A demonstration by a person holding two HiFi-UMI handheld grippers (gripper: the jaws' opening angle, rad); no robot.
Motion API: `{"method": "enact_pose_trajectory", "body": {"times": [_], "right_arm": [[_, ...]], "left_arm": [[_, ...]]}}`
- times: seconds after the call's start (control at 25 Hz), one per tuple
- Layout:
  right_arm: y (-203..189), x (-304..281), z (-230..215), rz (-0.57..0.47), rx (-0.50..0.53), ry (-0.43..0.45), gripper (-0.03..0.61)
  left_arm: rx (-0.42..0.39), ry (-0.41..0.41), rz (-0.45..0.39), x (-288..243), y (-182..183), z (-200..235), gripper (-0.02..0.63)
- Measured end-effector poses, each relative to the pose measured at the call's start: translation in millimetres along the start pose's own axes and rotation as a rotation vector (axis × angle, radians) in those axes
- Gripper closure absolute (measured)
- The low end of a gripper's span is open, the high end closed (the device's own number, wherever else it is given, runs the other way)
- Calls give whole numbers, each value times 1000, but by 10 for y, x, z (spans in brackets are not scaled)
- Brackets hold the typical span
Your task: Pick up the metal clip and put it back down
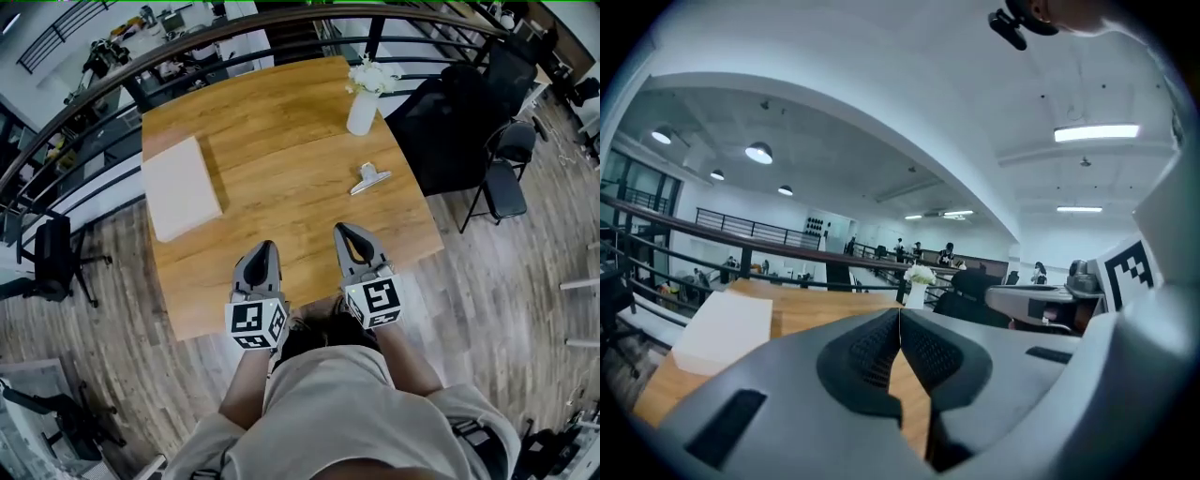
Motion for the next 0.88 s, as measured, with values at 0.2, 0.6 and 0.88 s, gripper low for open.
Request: {"method": "enact_pose_trajectory", "body": {"times": [0.2, 0.6, 0.88], "right_arm": [[411, 61, -158, -100, -35, -19, 552], [890, 273, -409, -189, 125, -19, 552], [962, 342, -623, -223, 117, -41, 552]], "left_arm": [[-63, -6, -119, -24, 434, -159, 589], [-122, 16, -232, -85, 889, -435, 589], [-121, 9, -254, -102, 905, -578, 591]]}}
Point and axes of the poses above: the fingertips, and each gripper's own axes: x backward along the fingers, z to its left, y out of its top, the point moved 8 cm from there along x, backward along the fingers, and after that the axes turned 6 degrees about -z, right-handed, at the moved point
